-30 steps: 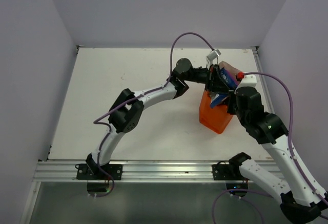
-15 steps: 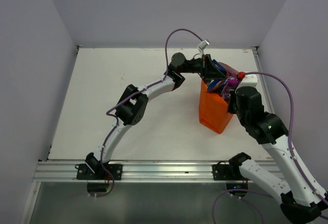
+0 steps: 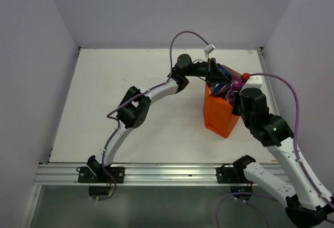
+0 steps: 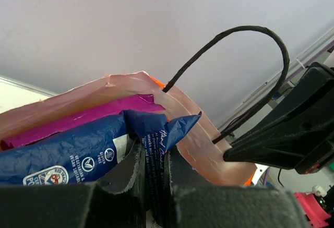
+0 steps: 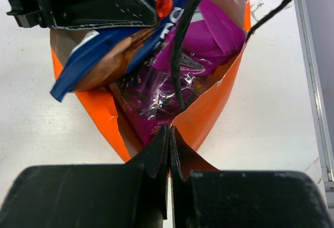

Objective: Place the snacks into the paper bag

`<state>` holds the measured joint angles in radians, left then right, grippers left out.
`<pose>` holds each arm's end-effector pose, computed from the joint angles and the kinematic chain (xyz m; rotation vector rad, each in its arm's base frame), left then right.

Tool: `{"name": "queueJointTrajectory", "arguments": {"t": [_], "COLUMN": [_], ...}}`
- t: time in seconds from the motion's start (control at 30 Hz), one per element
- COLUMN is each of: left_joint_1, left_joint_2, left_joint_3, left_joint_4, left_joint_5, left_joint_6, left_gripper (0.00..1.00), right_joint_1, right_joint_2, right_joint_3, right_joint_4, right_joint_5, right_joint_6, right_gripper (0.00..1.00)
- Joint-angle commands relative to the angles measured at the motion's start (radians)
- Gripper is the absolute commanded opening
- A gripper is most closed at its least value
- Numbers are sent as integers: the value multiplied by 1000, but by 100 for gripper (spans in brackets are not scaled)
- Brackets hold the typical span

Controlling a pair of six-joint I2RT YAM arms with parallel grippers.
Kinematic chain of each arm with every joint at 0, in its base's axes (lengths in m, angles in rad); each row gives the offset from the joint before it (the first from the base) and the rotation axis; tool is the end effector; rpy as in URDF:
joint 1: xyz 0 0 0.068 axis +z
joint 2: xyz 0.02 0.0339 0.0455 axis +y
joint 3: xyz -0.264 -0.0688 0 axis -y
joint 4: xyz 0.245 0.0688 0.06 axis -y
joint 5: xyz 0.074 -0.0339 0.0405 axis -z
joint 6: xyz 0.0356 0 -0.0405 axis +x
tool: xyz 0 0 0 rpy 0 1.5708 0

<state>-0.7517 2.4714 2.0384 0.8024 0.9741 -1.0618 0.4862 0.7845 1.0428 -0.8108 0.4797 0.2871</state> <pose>0.3905 -0.4054 0.2631 0.8325 1.5131 -2.0164 0.1355 0.0530 0.3652 0.0742 2.0539 -0.0326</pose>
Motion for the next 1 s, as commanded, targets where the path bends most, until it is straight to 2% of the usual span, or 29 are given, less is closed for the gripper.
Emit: {"name": "queueJointTrajectory", "arguments": {"t": [0.0, 0.07, 0.1, 0.13, 0.2, 0.27, 0.33, 0.5, 0.57, 0.6, 0.67, 0.7, 0.73, 0.77, 0.8, 0.87, 0.97], "left_joint_1": [-55, -74, -77, -84, -90, -97, -103, -104, -106, -106, -104, -104, -104, -104, -104, -103, -103], "left_joint_2": [49, 29, 14, -3, -78, -165, -216, -383, -484, -529, -644, -666, -677, -672, -664, -641, -623], "left_joint_3": [109, 105, 92, 63, 39, 17, 14, 0, -38, -116, -185, -199, -192, -178, -155, -147, -181], "left_joint_4": [-98, -127, -159, -184, -282, -342, -396, -507, -545, -558, -584, -665, -714, -836, -885, -974, -1003], "left_joint_5": [35, 44, 48, 43, 20, -26, -69, -181, -299, -361, -571, -631, -713, -756, -779, -848, -890], "left_joint_6": [29, 71, 92, 161, 247, 365, 440, 558, 650, 680, 743, 766, 804, 813, 819, 819, 807], "left_gripper": [0, 0, 8, 25, 31, 55, 70, 74, 77, 77, 80, 82, 82, 83, 99, 100, 100], "right_joint_1": [5, 5, 5, 3, 3, 3, 3, 3, 5, 5, 5, 3, 5, 5, 5, 5, 5], "right_joint_2": [-8, -11, -11, -10, -8, -8, -8, -7, -7, -8, -8, -7, -8, -8, -7, -7, -13], "right_joint_3": [13, 13, 14, 14, 14, 14, 14, 14, 14, 13, 13, 13, 13, 14, 14, 14, 14], "right_joint_4": [16, 16, 15, 16, 16, 16, 15, 15, 15, 13, 12, 12, 15, 15, 15, 15, 15], "right_joint_5": [-3, -4, -4, -6, -6, -4, -6, -4, -4, -4, -6, -6, -7, -6, -7, -4, -3], "right_joint_6": [-6, -6, -6, -5, -6, -6, -6, -6, -6, -6, -6, -6, -6, -6, -8, -6, -6], "right_gripper": [0, 0, 0, 0, 0, 0, 0, 0, 0, 0, 0, 0, 0, 0, 0, 0, 0]}}
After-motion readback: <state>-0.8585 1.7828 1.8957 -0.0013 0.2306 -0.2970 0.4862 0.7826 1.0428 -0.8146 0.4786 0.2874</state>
